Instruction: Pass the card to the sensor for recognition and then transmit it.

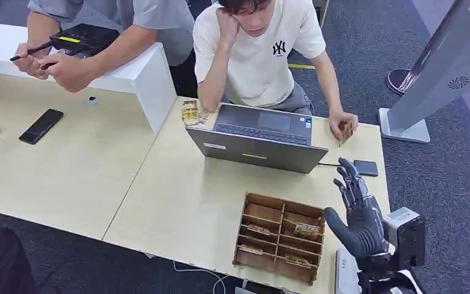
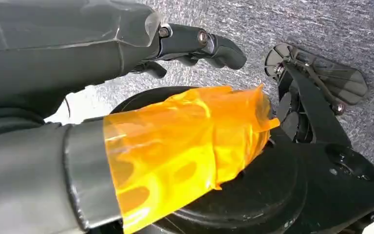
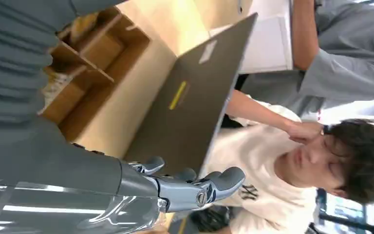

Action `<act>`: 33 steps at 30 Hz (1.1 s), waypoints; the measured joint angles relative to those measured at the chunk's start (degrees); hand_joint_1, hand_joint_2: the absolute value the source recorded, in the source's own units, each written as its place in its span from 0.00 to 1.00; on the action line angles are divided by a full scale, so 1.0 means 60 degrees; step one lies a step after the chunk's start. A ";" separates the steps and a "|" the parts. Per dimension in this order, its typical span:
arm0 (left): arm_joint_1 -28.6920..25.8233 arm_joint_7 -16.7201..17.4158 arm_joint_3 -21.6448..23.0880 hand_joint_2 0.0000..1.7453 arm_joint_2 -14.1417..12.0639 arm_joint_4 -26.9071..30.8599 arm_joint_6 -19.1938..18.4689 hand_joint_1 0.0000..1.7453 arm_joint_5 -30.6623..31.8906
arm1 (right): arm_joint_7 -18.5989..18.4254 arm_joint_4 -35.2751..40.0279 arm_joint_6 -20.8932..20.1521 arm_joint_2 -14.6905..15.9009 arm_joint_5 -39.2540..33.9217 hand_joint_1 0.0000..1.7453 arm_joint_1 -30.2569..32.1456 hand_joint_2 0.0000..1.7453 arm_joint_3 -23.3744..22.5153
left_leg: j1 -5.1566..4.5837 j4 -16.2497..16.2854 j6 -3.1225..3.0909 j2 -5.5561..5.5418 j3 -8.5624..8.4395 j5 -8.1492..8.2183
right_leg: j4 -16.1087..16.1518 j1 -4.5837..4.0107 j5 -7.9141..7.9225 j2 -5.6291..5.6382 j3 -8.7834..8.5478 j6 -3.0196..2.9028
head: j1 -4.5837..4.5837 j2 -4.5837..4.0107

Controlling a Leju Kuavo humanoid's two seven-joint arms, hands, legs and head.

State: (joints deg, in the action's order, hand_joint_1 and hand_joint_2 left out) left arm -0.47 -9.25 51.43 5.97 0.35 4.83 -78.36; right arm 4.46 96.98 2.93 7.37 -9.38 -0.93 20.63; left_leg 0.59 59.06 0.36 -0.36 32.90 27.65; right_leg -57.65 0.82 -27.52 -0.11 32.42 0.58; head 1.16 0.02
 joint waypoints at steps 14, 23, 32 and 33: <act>-0.0006 0.0029 -0.0113 0.00 0.0022 0.0000 0.0040 0.00 -0.0113 | -0.0433 0.0004 -0.0306 0.0466 -0.0401 0.00 0.0609 1.00 0.0211 | -0.0001 0.0000 0.0000 0.0001 0.0001 0.0000 | 0.0000 0.0001 0.0000 0.0000 -0.0001 0.0000 | 0.0000 0.0000; -0.0006 0.0055 -0.0160 0.00 0.0018 0.0000 0.0018 0.00 -0.0117 | -0.0441 0.0091 -0.0247 0.0626 -0.0149 0.00 0.0671 1.00 0.0219 | -0.0001 0.0000 0.0000 0.0003 0.0001 0.0000 | 0.0000 0.0001 0.0000 0.0000 -0.0001 0.0000 | 0.0000 0.0000; -0.0008 0.0055 -0.0233 0.00 0.0018 0.0000 0.0011 0.00 -0.0109 | -0.0459 0.0251 -0.0138 0.0845 0.1145 0.00 0.0675 1.00 0.0219 | -0.0001 0.0000 0.0000 0.0003 0.0001 0.0000 | 0.0000 0.0001 0.0000 0.0000 -0.0001 0.0000 | 0.0000 0.0000; -0.0008 0.0055 -0.0233 0.00 0.0015 0.0000 0.0011 0.00 -0.0109 | -0.0459 0.0266 -0.0116 0.0860 0.1349 0.00 0.0676 1.00 0.0222 | -0.0001 0.0000 0.0000 0.0003 0.0001 0.0000 | 0.0000 0.0001 0.0000 0.0000 -0.0001 0.0000 | 0.0000 0.0000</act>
State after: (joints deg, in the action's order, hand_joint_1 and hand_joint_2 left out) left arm -0.52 -8.92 50.03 6.05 0.35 4.90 -79.01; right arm 1.70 98.58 2.23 12.52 -1.28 3.12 21.97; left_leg 0.58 59.06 0.35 -0.34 32.91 27.65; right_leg -57.65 0.83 -27.52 -0.11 32.41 0.58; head 1.16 0.02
